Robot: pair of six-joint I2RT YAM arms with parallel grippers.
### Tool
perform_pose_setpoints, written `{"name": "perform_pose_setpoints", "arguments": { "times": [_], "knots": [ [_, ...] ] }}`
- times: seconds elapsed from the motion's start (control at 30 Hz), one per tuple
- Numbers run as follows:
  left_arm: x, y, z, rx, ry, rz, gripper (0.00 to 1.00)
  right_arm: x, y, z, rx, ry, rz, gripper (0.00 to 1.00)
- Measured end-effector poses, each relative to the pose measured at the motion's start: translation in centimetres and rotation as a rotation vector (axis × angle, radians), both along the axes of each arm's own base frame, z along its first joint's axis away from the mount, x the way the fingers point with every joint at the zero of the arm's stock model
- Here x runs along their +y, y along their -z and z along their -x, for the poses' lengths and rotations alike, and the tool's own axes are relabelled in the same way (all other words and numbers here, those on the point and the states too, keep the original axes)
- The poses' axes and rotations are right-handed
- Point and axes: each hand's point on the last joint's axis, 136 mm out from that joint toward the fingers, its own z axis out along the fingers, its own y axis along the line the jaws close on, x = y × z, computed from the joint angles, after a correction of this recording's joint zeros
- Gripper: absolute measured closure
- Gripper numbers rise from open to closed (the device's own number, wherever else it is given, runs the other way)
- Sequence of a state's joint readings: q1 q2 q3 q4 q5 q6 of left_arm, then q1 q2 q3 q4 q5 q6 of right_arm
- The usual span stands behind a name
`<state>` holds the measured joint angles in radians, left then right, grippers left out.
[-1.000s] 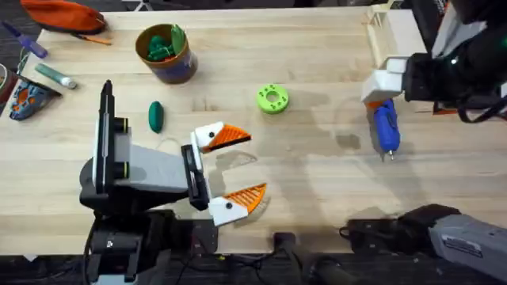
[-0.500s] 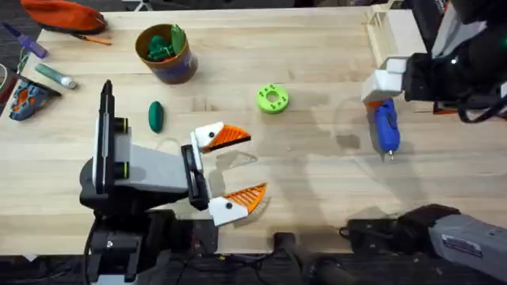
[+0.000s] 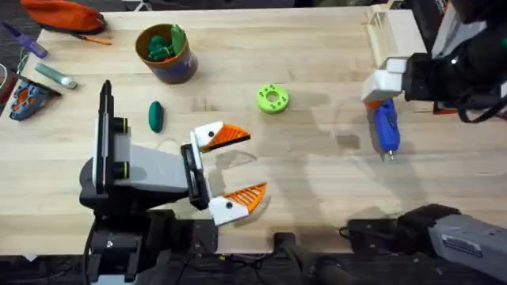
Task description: Pick up the gripper from the table and insert it into the empty holder that is missing its gripper. Then pick up a screw, insert it into the mounting hole, and use the screwdriver to tighten it. Finally, clean up the table by picking up the vegetable and placing it into the bucket.
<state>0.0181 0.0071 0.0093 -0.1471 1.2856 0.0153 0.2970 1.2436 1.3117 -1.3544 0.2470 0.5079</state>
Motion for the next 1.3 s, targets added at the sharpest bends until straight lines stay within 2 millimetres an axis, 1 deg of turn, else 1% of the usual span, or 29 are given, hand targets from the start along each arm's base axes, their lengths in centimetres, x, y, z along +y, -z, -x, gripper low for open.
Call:
{"name": "perform_pose_setpoints", "arguments": {
  "times": [0.13, 0.33, 0.4, 0.43, 0.53, 0.6, 0.63, 0.67, 1.13, 1.2, 1.3],
  "knots": [
    [0.1, 0.0, -0.2, -0.003, -0.014, -0.002, 0.032, 0.0, 0.0, 0.0, 0.0, 0.0, 0.0, 0.01],
    [0.1, 0.0, -0.4, -0.007, -0.025, -0.004, 0.044, 0.0, 0.0, 0.0, 0.0, 0.0, 0.0, 0.01],
    [0.1, 0.0, -0.4, -0.007, -0.026, -0.004, 0.11, 0.0, 0.0, 0.0, 0.0, 0.0, 0.0, 0.01],
    [0.1, 0.0, -0.4, -0.006, -0.026, -0.004, 0.182, 0.0, 0.0, 0.0, 0.0, -0.001, 0.0, 0.01],
    [0.2, 0.0, -0.5, -0.009, -0.03, -0.005, 0.564, 0.0, 0.0, 0.0, 0.0, -0.003, 0.001, 0.01],
    [0.2, 0.0, -0.5, -0.009, -0.032, -0.006, 0.861, 0.0, 0.0, 0.0, 0.001, -0.003, 0.001, 0.01],
    [0.2, 0.0, -0.5, -0.011, -0.032, -0.007, 0.954, 0.0, 0.0, 0.0, 0.001, -0.003, 0.001, 0.01],
    [0.2, 0.0, -0.5, -0.012, -0.033, -0.007, 0.982, 0.0, 0.0, 0.0, 0.0, -0.003, 0.001, 0.01],
    [0.2, 0.0, -0.5, -0.012, -0.033, -0.007, 0.988, 0.0, 0.0, 0.0, 0.0, -0.001, 0.001, 0.01],
    [0.2, 0.0, -0.6, -0.012, -0.033, -0.007, 0.989, -0.3, 0.0, 0.0, 0.0, 0.01, 0.0, 0.01],
    [0.2, 0.0, -0.5, -0.012, -0.033, -0.007, 0.989, -1.3, 0.0, -0.2, -0.002, 0.056, 0.0, 0.01]
  ]
}}
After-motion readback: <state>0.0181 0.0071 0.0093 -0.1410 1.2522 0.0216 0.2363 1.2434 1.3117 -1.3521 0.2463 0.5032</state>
